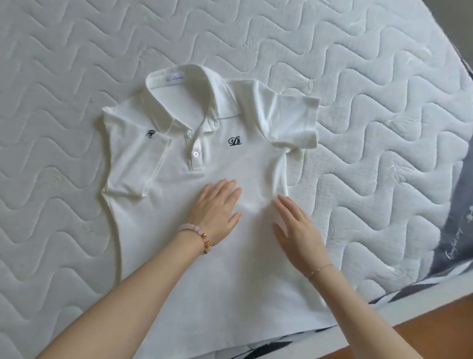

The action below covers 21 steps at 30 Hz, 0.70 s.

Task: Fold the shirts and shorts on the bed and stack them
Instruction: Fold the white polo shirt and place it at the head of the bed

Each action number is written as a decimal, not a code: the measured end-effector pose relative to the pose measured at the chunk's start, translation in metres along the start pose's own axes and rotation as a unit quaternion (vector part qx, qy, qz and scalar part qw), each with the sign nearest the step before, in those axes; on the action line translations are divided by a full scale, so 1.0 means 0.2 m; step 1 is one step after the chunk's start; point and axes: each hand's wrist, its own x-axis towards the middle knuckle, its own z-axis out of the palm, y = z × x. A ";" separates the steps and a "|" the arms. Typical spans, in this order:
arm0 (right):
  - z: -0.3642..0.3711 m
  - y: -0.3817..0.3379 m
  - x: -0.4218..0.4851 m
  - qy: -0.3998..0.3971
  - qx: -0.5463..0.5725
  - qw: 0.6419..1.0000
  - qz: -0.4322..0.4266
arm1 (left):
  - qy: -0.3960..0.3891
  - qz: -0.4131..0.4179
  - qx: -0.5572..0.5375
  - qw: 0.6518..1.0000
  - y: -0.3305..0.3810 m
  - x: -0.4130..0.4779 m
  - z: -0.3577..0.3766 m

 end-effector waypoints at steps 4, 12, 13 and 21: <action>-0.11 0.02 0.12 0.056 0.079 0.990 0.101 | 0.027 0.016 -0.012 0.999 0.00 0.25 -0.13; -0.19 0.04 0.43 0.081 0.308 0.905 0.281 | 0.089 0.015 -0.039 0.995 -0.07 0.89 -0.42; -0.19 0.05 0.46 0.086 0.336 0.890 0.297 | 0.082 0.027 -0.031 0.996 -0.07 0.96 -0.44; -0.16 0.06 0.65 0.113 0.524 0.778 0.328 | -0.013 0.046 0.010 0.999 -0.05 1.26 -0.42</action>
